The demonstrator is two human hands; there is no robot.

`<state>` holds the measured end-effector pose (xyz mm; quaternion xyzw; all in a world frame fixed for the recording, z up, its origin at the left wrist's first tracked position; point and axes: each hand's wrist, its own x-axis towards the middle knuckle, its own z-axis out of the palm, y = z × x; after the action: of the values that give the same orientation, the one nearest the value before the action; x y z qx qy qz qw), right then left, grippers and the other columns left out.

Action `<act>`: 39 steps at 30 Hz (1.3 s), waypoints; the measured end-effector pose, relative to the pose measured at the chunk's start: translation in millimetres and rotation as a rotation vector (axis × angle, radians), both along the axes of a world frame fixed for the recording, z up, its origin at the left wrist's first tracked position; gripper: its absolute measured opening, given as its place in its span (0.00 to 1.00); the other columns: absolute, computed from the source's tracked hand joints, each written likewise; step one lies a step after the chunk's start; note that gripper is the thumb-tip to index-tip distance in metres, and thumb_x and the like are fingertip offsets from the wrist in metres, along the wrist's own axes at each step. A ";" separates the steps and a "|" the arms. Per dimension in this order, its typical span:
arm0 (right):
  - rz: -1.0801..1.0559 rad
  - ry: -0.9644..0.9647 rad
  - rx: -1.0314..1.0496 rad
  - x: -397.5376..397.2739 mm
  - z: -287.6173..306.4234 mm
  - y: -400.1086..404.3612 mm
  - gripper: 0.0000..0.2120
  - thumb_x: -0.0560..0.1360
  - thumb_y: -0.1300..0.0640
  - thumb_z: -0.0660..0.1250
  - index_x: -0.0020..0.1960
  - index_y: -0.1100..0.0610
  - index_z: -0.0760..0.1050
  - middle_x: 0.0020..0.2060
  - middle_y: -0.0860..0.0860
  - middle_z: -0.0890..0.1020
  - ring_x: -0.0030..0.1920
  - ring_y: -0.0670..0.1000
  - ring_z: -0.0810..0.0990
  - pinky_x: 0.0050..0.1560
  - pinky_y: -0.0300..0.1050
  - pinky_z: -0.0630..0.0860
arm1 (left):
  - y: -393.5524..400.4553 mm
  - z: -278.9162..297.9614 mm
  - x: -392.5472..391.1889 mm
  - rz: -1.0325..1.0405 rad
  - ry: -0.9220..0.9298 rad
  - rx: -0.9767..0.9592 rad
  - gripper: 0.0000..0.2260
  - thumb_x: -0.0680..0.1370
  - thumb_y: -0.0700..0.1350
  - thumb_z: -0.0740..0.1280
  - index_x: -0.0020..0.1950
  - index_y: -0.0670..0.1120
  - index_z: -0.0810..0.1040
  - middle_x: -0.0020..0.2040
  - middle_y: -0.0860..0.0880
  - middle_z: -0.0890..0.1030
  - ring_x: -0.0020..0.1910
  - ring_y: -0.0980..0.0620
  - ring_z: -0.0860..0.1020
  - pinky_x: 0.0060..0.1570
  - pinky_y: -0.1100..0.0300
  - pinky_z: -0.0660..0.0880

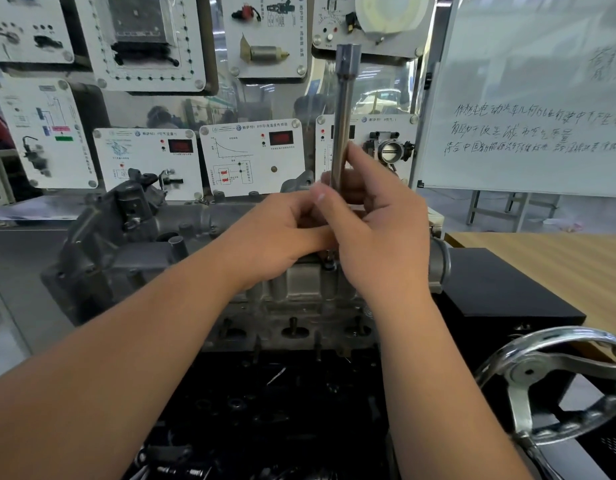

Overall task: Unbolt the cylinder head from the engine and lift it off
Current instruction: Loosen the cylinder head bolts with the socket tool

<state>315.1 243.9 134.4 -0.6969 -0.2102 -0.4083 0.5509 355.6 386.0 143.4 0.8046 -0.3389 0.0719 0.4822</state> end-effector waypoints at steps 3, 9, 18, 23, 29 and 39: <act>-0.100 -0.046 -0.041 3.0 -0.1 -2.2 0.14 0.79 0.58 0.69 0.64 0.57 0.81 0.46 0.49 0.84 0.47 0.46 0.81 0.49 0.41 0.77 | -0.3 -0.6 -0.2 -0.005 0.023 -0.029 0.11 0.80 0.44 0.71 0.60 0.42 0.82 0.53 0.45 0.87 0.54 0.48 0.85 0.58 0.55 0.80; -0.004 -0.031 -0.051 -1.3 0.5 -1.0 0.21 0.81 0.58 0.65 0.73 0.54 0.73 0.53 0.45 0.85 0.53 0.40 0.82 0.55 0.39 0.79 | 3.0 0.2 -0.8 -0.034 0.042 -0.025 0.06 0.81 0.45 0.69 0.55 0.48 0.84 0.51 0.49 0.87 0.54 0.50 0.85 0.59 0.55 0.79; -0.097 -0.091 0.037 -0.6 -2.0 0.2 0.19 0.77 0.54 0.68 0.68 0.55 0.78 0.51 0.48 0.85 0.50 0.47 0.83 0.51 0.53 0.81 | -0.9 0.6 -5.3 0.053 -0.003 -0.006 0.09 0.79 0.45 0.72 0.54 0.40 0.83 0.48 0.43 0.86 0.52 0.43 0.84 0.59 0.44 0.79; -0.039 -0.090 0.023 -4.0 -5.2 0.4 0.22 0.79 0.56 0.66 0.73 0.51 0.73 0.54 0.44 0.85 0.54 0.41 0.83 0.54 0.47 0.82 | 0.4 0.8 -6.3 0.019 -0.004 0.048 0.12 0.79 0.52 0.69 0.56 0.46 0.85 0.51 0.46 0.87 0.55 0.46 0.84 0.62 0.43 0.77; -0.022 -0.084 0.041 -1.8 -6.6 3.4 0.23 0.77 0.58 0.70 0.71 0.52 0.75 0.55 0.44 0.84 0.55 0.45 0.83 0.55 0.50 0.82 | 1.6 0.2 -4.8 -0.030 -0.028 0.059 0.07 0.81 0.50 0.68 0.55 0.55 0.85 0.51 0.53 0.87 0.54 0.55 0.84 0.57 0.57 0.79; 0.007 -0.047 0.000 0.2 -6.1 0.7 0.23 0.80 0.57 0.65 0.75 0.55 0.71 0.60 0.46 0.83 0.61 0.43 0.81 0.59 0.46 0.80 | 0.1 -0.6 -1.3 -0.083 -0.002 -0.025 0.07 0.79 0.47 0.71 0.56 0.50 0.84 0.53 0.50 0.87 0.55 0.52 0.84 0.57 0.60 0.79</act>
<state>315.3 244.6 128.3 -0.6863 -0.2255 -0.4225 0.5474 354.3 386.1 142.9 0.7836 -0.3716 0.0569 0.4946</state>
